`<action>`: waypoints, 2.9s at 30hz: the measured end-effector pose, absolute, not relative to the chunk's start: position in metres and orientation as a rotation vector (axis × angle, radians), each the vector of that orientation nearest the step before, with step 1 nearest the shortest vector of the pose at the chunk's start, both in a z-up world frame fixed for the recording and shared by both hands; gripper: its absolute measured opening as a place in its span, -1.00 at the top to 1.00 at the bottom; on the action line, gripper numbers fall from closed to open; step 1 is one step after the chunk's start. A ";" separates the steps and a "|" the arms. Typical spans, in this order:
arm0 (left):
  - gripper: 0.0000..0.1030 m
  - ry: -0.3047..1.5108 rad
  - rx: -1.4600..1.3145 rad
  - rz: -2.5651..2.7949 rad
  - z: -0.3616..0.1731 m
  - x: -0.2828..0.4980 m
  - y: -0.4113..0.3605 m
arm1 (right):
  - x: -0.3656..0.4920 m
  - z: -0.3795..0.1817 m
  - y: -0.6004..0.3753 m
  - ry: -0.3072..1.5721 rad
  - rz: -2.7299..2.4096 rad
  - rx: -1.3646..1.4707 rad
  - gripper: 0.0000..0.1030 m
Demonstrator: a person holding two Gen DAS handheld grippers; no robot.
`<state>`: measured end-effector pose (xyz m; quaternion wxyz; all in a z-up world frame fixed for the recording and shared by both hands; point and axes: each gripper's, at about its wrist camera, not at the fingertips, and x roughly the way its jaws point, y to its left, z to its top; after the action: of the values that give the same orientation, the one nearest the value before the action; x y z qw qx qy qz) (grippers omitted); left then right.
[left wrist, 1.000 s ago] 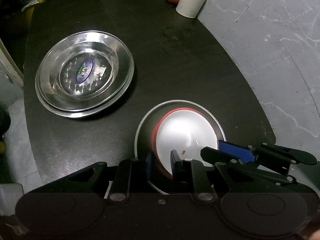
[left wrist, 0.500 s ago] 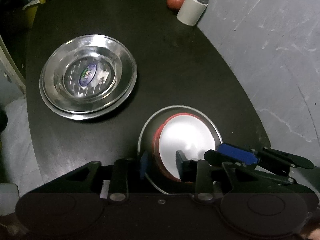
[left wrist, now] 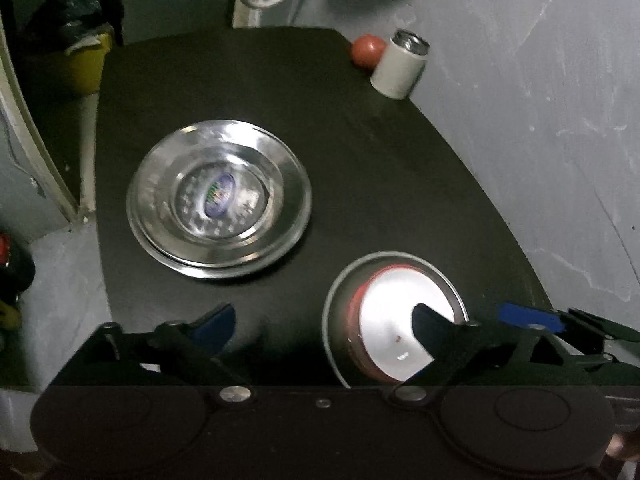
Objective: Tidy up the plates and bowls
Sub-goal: 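Open the left gripper and withdraw it from the nested bowls, then move both grippers to the rim of the steel mixing bowl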
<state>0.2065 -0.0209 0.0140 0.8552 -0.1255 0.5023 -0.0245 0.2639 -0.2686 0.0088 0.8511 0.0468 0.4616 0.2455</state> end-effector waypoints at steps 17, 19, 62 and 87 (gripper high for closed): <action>-0.98 0.796 0.014 -0.034 0.027 0.176 -0.007 | 0.261 0.021 -0.287 0.873 0.351 0.061 -1.00; -0.98 0.809 0.052 -0.030 0.021 0.174 -0.010 | 0.260 0.021 -0.290 0.862 0.309 0.039 -1.00; -0.98 1.067 -0.004 -0.087 -0.026 0.197 -0.020 | 0.274 -0.019 -0.277 1.067 0.299 -0.060 -1.00; -0.98 1.098 0.076 -0.068 -0.030 0.208 -0.034 | 0.282 -0.028 -0.272 1.096 0.314 -0.077 -1.00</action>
<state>0.2082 -0.0336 -0.0297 0.8517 0.0362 0.5217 -0.0325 0.2820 -0.2718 -0.0283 0.8411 -0.0364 0.5187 0.1488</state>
